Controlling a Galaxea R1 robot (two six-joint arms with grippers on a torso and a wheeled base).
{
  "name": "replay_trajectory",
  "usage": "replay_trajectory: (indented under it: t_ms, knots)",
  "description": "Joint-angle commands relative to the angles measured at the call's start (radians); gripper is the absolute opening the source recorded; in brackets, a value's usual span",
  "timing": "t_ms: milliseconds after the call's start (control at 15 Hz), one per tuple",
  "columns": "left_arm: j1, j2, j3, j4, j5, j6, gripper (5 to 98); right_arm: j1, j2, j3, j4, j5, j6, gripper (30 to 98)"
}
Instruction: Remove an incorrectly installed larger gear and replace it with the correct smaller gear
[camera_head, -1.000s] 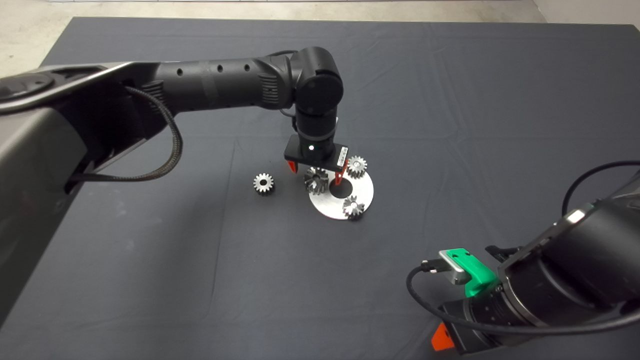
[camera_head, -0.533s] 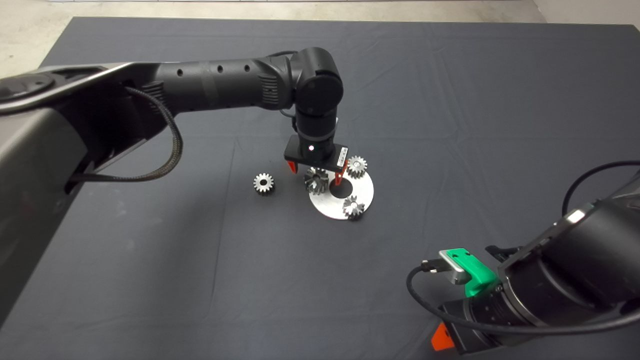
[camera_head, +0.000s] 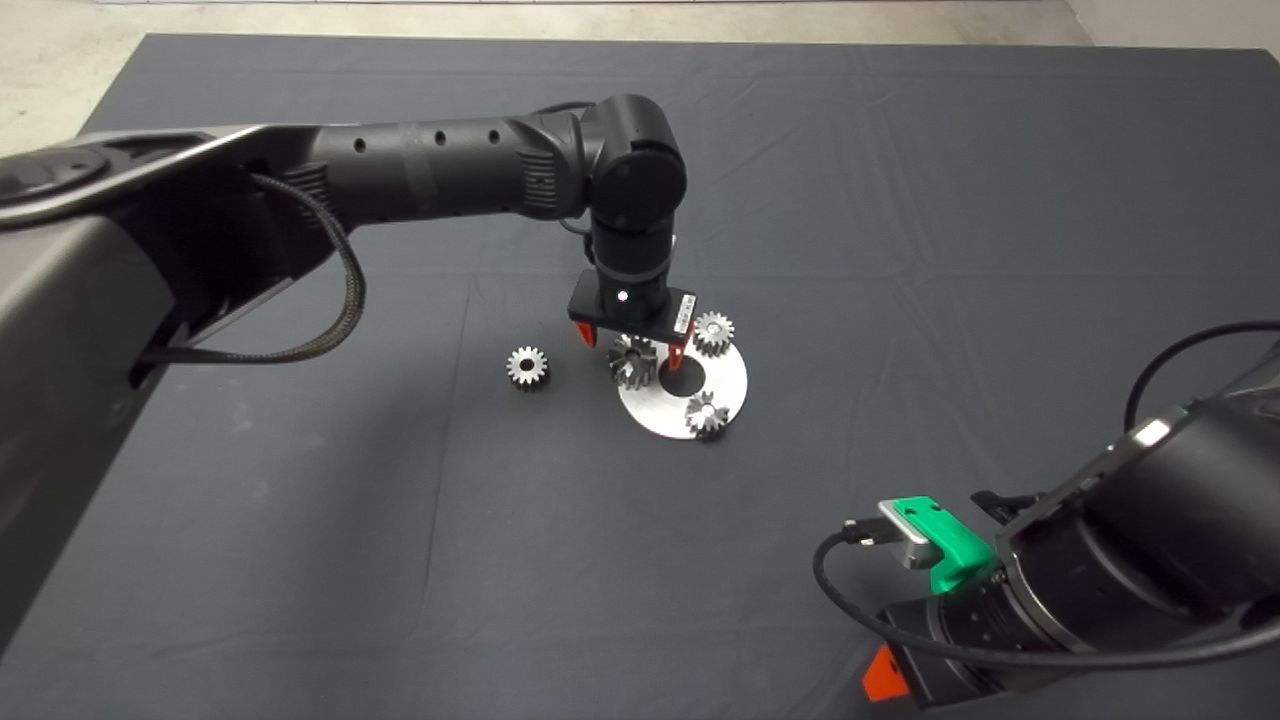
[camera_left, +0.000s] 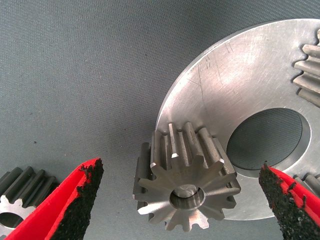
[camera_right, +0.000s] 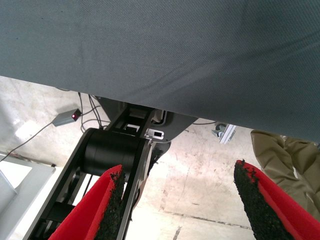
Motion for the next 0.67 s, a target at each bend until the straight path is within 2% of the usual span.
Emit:
replay_trajectory:
  t_ms: [0, 400, 600]
  knots:
    - [0.019, 0.002, -0.003, 0.006, 0.002, 0.007, 80.1, 0.019, -0.007, 0.007, 0.033, -0.124, -0.005, 58.4]
    - [0.017, 0.002, -0.006, 0.007, 0.002, 0.008, 75.0, 0.019, -0.006, 0.007, 0.032, -0.124, -0.005, 58.4]
    - [0.013, 0.002, -0.003, 0.03, 0.004, 0.008, 72.3, 0.019, -0.001, 0.006, 0.031, -0.124, -0.005, 58.4]
